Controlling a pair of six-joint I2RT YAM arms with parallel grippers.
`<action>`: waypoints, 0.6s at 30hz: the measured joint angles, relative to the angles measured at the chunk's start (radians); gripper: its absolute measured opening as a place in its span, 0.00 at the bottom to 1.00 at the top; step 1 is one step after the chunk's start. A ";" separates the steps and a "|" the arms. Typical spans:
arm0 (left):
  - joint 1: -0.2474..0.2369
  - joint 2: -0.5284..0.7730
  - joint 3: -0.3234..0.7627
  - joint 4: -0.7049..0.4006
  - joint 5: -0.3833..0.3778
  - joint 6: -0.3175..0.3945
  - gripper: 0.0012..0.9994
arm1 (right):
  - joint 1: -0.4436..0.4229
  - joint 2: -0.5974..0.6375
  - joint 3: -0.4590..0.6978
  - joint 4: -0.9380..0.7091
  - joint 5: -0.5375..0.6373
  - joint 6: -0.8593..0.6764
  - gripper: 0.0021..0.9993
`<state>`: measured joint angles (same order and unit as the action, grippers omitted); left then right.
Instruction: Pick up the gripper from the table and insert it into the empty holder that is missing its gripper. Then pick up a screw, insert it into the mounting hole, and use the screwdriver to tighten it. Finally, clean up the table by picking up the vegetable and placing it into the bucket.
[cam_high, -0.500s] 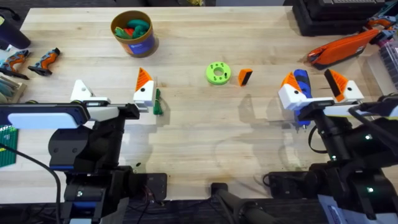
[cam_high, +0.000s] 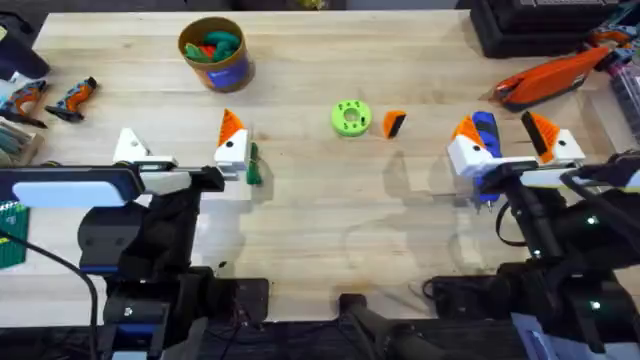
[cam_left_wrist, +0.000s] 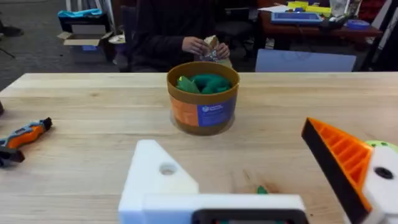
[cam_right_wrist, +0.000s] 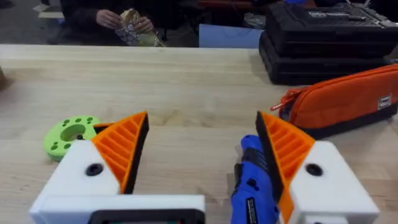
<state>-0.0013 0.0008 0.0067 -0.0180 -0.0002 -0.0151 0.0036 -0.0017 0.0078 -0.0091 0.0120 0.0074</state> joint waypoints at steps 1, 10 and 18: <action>0.000 0.000 0.001 -0.001 0.000 0.000 0.99 | 0.000 0.000 0.001 0.000 0.000 0.000 0.99; -0.001 0.046 0.311 -0.324 0.002 -0.040 0.99 | 0.000 0.040 0.285 -0.105 -0.007 0.022 0.99; -0.001 0.364 0.730 -0.673 -0.024 -0.087 0.99 | 0.000 0.322 0.667 -0.445 -0.008 0.023 0.99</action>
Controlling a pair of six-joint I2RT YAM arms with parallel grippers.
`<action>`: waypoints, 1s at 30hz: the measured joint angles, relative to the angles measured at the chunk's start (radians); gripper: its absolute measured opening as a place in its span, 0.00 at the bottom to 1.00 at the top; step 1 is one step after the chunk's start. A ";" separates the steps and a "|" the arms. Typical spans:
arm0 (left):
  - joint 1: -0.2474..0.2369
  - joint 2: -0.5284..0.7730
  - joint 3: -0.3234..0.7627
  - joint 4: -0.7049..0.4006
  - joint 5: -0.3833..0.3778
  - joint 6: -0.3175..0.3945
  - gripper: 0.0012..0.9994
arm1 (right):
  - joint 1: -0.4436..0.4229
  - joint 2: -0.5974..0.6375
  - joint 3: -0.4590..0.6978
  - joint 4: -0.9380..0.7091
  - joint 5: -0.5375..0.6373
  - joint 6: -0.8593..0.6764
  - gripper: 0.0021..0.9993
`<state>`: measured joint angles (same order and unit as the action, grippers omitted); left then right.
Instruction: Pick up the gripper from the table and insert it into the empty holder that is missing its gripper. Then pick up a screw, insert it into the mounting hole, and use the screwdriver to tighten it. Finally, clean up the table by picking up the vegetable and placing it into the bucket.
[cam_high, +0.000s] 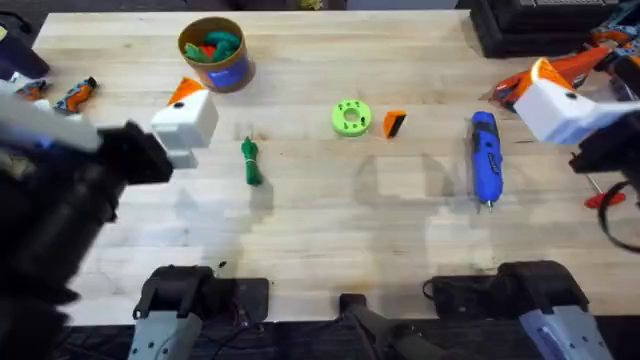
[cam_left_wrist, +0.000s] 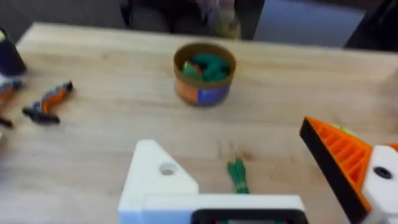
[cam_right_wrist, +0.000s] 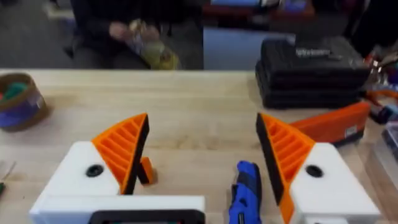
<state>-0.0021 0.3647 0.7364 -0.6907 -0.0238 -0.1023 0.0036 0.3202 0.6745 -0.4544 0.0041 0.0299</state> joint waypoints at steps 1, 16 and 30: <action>0.000 0.051 0.039 -0.047 0.000 -0.002 0.99 | 0.000 0.047 0.041 -0.050 -0.001 0.000 0.99; 0.000 0.635 0.332 -0.453 0.000 -0.008 0.99 | 0.000 0.598 0.537 -0.627 -0.003 -0.031 0.99; 0.000 0.855 0.338 -0.449 0.000 -0.008 0.99 | 0.000 0.804 0.554 -0.695 -0.003 -0.032 0.99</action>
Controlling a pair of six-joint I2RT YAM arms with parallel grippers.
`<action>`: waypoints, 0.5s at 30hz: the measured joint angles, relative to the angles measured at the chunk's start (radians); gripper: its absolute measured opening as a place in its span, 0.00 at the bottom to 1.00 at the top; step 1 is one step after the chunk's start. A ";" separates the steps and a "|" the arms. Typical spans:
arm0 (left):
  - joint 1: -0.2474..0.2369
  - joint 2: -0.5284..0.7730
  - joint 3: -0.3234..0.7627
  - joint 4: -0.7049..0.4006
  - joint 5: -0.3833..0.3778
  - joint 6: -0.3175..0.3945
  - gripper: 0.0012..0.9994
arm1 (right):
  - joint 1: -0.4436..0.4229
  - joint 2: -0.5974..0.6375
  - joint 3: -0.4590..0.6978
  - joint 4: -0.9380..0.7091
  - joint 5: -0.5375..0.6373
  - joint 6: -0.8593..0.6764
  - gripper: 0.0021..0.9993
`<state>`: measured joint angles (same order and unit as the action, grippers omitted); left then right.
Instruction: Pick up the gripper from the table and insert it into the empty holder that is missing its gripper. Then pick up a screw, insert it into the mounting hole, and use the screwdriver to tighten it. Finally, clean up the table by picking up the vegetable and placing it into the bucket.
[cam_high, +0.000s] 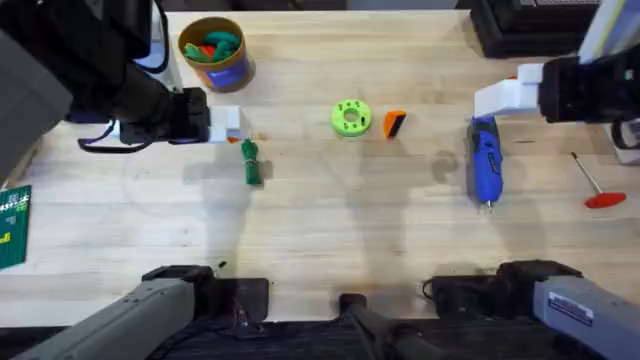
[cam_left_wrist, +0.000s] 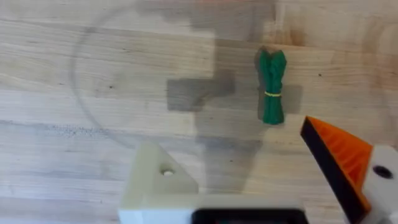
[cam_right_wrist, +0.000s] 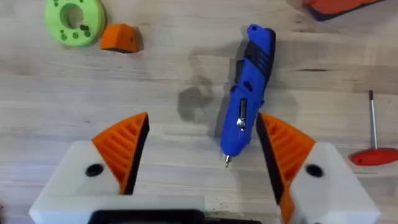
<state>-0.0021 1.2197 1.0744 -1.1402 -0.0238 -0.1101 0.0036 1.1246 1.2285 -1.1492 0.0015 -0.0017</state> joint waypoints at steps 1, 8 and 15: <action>0.000 0.008 0.000 -0.001 0.000 0.000 0.99 | 0.000 0.009 0.000 0.000 0.000 0.000 0.99; -0.054 0.051 0.001 -0.027 -0.003 -0.057 0.99 | 0.000 0.025 0.000 0.000 0.000 0.000 0.99; -0.190 0.118 0.002 -0.037 -0.002 -0.251 0.99 | 0.000 0.025 0.000 0.000 0.000 0.000 0.99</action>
<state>-0.1923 1.3377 1.0763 -1.1776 -0.0257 -0.3608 0.0036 1.1496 1.2285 -1.1488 0.0017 -0.0017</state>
